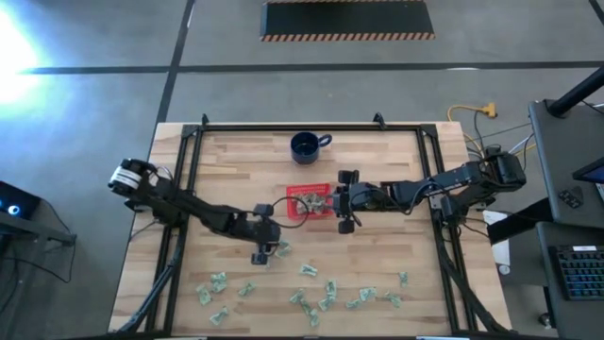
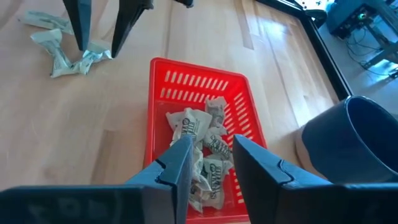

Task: Pick and place items into bin
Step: Put the stevia packet into the red bin

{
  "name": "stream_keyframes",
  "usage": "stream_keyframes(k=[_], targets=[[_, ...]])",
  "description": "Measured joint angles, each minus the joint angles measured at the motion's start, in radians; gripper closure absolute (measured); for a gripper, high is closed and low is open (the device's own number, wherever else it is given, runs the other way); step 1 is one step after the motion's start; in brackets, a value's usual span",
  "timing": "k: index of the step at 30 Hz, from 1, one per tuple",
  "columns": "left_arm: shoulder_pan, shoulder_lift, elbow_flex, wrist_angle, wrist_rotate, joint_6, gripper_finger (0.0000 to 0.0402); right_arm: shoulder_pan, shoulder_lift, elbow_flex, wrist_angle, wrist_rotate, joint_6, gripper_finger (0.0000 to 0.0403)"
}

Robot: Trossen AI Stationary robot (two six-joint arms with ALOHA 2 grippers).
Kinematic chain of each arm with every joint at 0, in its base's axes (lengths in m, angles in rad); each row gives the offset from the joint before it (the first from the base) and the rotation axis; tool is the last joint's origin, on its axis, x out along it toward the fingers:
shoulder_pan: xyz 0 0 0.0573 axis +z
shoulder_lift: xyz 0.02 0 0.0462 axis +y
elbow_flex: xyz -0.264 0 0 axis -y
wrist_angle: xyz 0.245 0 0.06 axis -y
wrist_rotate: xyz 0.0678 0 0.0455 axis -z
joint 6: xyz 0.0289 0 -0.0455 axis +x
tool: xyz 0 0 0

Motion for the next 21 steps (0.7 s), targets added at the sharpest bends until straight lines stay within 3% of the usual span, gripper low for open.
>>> stream_keyframes(k=[9,17,21], targets=[[0.000,0.036,0.001,0.031,0.003,0.007,0.0267,0.000,-0.001,0.000,0.001,0.000,0.000,0.0309],[0.002,0.021,0.001,0.022,0.003,0.036,0.0383,0.000,-0.002,0.000,0.001,0.000,0.000,0.0317],[0.002,0.000,0.000,0.003,-0.022,0.037,0.0391,0.000,-0.002,0.000,0.000,0.000,0.000,0.0321]])
